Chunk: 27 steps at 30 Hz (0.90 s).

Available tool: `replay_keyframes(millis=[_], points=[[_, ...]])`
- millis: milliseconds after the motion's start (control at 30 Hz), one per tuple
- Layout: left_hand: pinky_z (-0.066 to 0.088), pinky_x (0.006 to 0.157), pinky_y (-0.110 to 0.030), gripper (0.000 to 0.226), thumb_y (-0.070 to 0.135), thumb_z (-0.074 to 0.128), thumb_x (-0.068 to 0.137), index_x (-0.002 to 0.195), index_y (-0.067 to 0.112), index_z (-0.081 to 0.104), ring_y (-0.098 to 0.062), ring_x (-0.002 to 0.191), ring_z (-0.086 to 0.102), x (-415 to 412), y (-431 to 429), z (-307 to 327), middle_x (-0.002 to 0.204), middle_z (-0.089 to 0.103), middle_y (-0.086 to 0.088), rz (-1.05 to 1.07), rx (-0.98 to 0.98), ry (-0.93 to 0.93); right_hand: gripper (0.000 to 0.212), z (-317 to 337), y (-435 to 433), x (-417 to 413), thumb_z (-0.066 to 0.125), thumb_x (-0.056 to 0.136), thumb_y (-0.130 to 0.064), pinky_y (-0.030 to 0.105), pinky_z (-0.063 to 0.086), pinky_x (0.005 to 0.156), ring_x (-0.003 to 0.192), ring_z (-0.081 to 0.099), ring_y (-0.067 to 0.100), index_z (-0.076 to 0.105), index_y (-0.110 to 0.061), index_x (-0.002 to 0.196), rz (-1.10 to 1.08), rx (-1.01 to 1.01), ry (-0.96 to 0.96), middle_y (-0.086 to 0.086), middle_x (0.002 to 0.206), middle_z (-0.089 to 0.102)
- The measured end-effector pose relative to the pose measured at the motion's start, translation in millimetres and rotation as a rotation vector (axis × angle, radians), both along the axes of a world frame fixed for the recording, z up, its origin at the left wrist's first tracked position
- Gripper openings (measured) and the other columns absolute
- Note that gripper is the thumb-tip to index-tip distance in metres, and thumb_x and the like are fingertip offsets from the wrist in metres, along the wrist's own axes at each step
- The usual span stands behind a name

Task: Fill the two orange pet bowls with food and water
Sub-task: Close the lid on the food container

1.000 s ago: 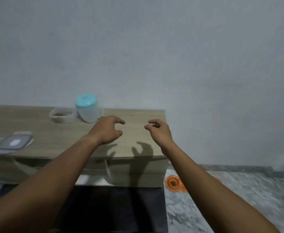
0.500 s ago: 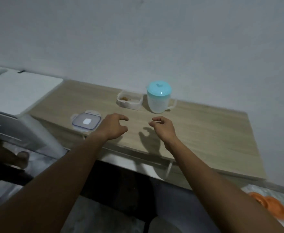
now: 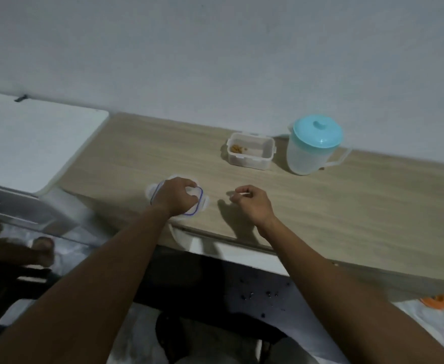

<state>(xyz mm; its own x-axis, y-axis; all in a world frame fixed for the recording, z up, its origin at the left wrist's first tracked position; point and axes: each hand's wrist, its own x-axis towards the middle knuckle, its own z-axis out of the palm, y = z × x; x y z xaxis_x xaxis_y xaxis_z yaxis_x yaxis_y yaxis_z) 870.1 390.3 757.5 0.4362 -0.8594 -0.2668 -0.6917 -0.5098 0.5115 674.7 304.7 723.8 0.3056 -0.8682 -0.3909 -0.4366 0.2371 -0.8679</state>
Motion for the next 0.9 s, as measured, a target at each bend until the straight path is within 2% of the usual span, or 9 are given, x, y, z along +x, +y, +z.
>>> replay_keyframes(millis=[167,333,433,533,600,667,767,833,900], points=[[0.046,0.105,-0.033,0.058,0.031,0.070,0.078,0.134,0.021,0.063,-0.025,0.127,0.056,79,-1,-16,0.143,0.057,-0.003,0.015,0.109,0.001,0.014,-12,23,57,0.077,0.085,-0.023,0.041,0.056,0.096,0.100,0.070,0.026,0.069,-0.023,0.097,-0.145,0.028,0.029,0.008,0.106,0.076],[0.045,0.107,-0.040,0.074,0.033,0.067,0.079,0.148,0.018,0.045,-0.031,0.131,0.053,138,-6,-27,0.148,0.050,-0.009,0.032,0.211,-0.052,0.025,-22,34,106,0.076,0.085,-0.025,0.036,0.053,0.092,0.103,0.067,0.025,0.069,-0.020,0.108,-0.270,0.020,0.112,0.006,0.110,0.074],[0.048,0.102,-0.039,0.068,0.032,0.069,0.079,0.143,0.019,0.052,-0.033,0.126,0.057,154,-5,-26,0.143,0.055,-0.009,-0.008,0.235,-0.082,0.038,-26,41,125,0.074,0.084,-0.026,0.034,0.054,0.091,0.106,0.067,0.027,0.068,-0.018,0.121,-0.335,0.010,0.175,0.007,0.118,0.073],[0.052,0.095,-0.037,0.048,0.020,0.068,0.081,0.128,0.013,0.064,-0.033,0.116,0.062,161,-7,-25,0.131,0.063,-0.012,-0.030,0.237,-0.091,0.041,-28,43,135,0.072,0.085,-0.024,0.032,0.051,0.090,0.111,0.066,0.030,0.068,-0.015,0.125,-0.351,-0.010,0.222,0.008,0.122,0.072],[0.054,0.090,-0.035,0.041,0.009,0.070,0.082,0.122,0.010,0.067,-0.033,0.111,0.065,163,-9,-26,0.125,0.066,-0.013,-0.017,0.243,-0.005,0.039,-30,43,138,0.072,0.086,-0.021,0.031,0.049,0.090,0.113,0.065,0.031,0.069,-0.013,0.124,-0.358,-0.014,0.245,0.010,0.121,0.071],[0.061,0.084,-0.037,0.039,0.002,0.071,0.080,0.119,0.011,0.069,-0.031,0.102,0.069,167,-10,-30,0.120,0.067,-0.013,0.044,0.227,0.187,0.034,-34,42,139,0.071,0.087,-0.020,0.035,0.053,0.095,0.111,0.067,0.031,0.071,-0.013,0.120,-0.377,-0.012,0.258,0.011,0.118,0.073],[0.063,0.077,-0.039,0.026,-0.005,0.070,0.081,0.105,0.006,0.072,-0.027,0.087,0.071,169,-13,-31,0.101,0.071,-0.014,0.101,0.229,0.376,0.026,-35,39,137,0.072,0.089,-0.020,0.038,0.055,0.098,0.107,0.070,0.031,0.075,-0.012,0.113,-0.389,0.013,0.237,0.014,0.113,0.076],[0.061,0.065,-0.032,0.018,-0.011,0.066,0.085,0.101,-0.004,0.072,-0.022,0.073,0.067,169,-15,-29,0.085,0.069,-0.014,0.134,0.226,0.496,0.024,-33,35,133,0.075,0.085,-0.016,0.037,0.058,0.093,0.103,0.070,0.029,0.077,-0.011,0.108,-0.423,0.037,0.182,0.013,0.108,0.076],[0.057,0.050,-0.024,0.020,-0.012,0.064,0.086,0.105,-0.008,0.070,-0.018,0.065,0.064,167,-19,-21,0.081,0.067,-0.014,0.194,0.203,0.627,0.029,-27,29,124,0.073,0.079,-0.006,0.034,0.058,0.079,0.095,0.069,0.028,0.078,-0.009,0.107,-0.489,0.066,0.109,0.014,0.104,0.075]])
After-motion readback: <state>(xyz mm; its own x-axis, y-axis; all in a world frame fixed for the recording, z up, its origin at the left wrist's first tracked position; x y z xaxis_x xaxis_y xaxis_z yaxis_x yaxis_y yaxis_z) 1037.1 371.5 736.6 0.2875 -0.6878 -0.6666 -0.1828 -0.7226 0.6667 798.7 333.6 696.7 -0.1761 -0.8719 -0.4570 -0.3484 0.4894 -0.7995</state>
